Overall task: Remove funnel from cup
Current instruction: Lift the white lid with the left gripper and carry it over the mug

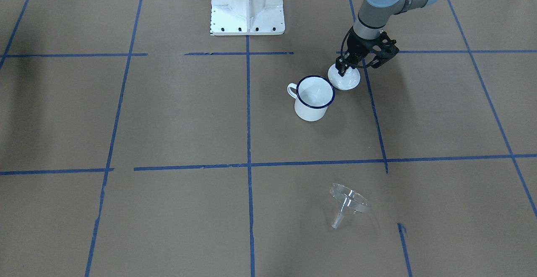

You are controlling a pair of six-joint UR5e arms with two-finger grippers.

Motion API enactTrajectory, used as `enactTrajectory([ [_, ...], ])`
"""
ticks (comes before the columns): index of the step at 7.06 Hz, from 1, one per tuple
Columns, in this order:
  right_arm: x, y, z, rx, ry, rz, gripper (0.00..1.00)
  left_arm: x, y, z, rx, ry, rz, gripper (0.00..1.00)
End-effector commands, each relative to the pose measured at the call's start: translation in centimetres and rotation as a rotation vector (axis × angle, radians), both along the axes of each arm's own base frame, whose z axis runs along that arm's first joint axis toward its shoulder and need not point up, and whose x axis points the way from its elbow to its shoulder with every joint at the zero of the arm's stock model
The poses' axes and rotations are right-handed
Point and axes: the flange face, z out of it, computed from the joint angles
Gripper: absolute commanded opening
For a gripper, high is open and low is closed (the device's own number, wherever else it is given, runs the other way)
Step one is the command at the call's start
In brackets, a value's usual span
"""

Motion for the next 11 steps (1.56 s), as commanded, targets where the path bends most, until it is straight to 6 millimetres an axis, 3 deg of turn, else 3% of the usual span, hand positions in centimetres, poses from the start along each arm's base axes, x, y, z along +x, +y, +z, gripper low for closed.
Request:
enactTrajectory([
  [1, 0.0, 0.0, 0.0, 0.000, 0.000, 0.000, 1.00, -1.3, -0.2, -1.6, 0.010, 0.015, -0.014, 0.00],
  [2, 0.0, 0.0, 0.0, 0.000, 0.000, 0.000, 1.00, -3.3, 0.2, -2.7, 0.015, 0.022, -0.024, 0.00],
  [3, 0.0, 0.0, 0.0, -0.001, 0.000, 0.001, 1.00, -5.8, 1.1, -5.1, 0.016, 0.006, -0.025, 0.00],
  [4, 0.0, 0.0, 0.0, 0.000, 0.000, 0.000, 1.00, -9.4, 0.0, -7.6, 0.018, 0.007, -0.083, 0.00],
  [5, 0.0, 0.0, 0.0, -0.001, 0.000, 0.001, 1.00, -8.7, -1.0, -9.0, 0.015, 0.004, -0.093, 0.00],
  [7, 0.0, 0.0, 0.0, 0.000, 0.000, 0.000, 1.00, -3.4, -4.4, -14.0, 0.028, -0.018, -0.068, 0.00],
  [8, 0.0, 0.0, 0.0, -0.001, 0.000, 0.001, 1.00, -2.7, -5.0, -15.4, 0.036, -0.019, -0.061, 0.00],
  [9, 0.0, 0.0, 0.0, -0.001, 0.000, 0.001, 1.00, -2.4, -5.2, -15.6, 0.041, -0.018, -0.058, 0.00],
  [11, 0.0, 0.0, 0.0, 0.000, 0.000, 0.000, 1.00, 0.7, -7.2, -16.2, 0.047, -0.039, -0.049, 0.00],
])
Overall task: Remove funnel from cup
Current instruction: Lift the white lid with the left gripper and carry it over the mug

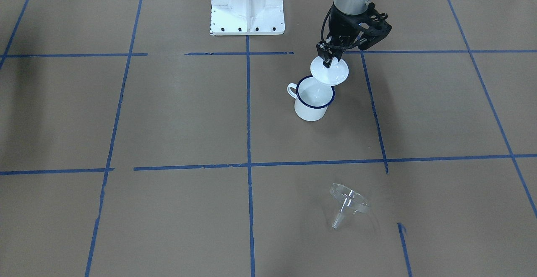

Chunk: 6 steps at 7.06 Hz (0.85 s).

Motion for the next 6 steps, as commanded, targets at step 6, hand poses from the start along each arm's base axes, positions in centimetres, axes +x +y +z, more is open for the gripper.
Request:
enactTrajectory([
  [6, 0.00, 0.00, 0.00, -0.001, 0.000, 0.001, 1.00, 2.24, -2.51, -0.41, 0.043, -0.027, 0.037, 0.00],
])
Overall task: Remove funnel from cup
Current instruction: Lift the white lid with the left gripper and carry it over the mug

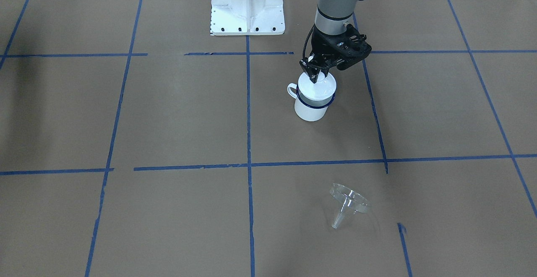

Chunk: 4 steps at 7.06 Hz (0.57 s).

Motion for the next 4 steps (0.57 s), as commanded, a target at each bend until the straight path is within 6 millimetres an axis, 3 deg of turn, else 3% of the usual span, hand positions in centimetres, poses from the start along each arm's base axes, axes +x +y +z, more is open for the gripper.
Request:
enactTrajectory([
  [1, 0.0, 0.0, 0.0, 0.000, 0.000, 0.000, 1.00, 0.0, -0.6, -0.1, 0.009, 0.004, -0.003, 0.00],
  [4, 0.0, 0.0, 0.0, 0.000, 0.000, 0.000, 1.00, 0.6, -1.8, 0.2, 0.006, -0.003, -0.012, 0.00],
])
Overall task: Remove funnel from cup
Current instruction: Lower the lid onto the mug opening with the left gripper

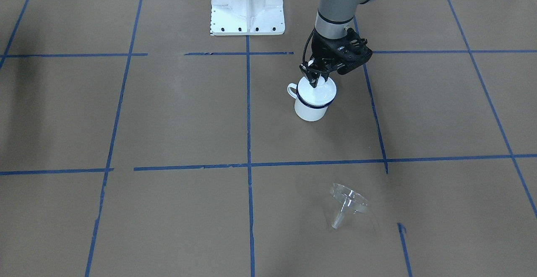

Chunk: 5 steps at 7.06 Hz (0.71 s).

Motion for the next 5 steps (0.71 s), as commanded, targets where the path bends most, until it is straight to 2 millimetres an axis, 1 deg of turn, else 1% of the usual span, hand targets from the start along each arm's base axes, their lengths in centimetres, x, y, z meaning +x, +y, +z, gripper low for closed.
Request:
enactTrajectory([
  [1, 0.00, 0.00, 0.00, 0.000, 0.000, 0.000, 1.00, 0.38, -0.25, 0.32, -0.004, -0.005, -0.001, 0.00],
  [2, 0.00, 0.00, 0.00, 0.000, 0.000, 0.000, 1.00, 0.32, -0.21, 0.56, -0.006, -0.009, 0.000, 0.00],
  [5, 0.00, 0.00, 0.00, 0.001, 0.000, -0.001, 1.00, 0.33, -0.11, 0.14, -0.005, -0.005, 0.001, 0.00],
])
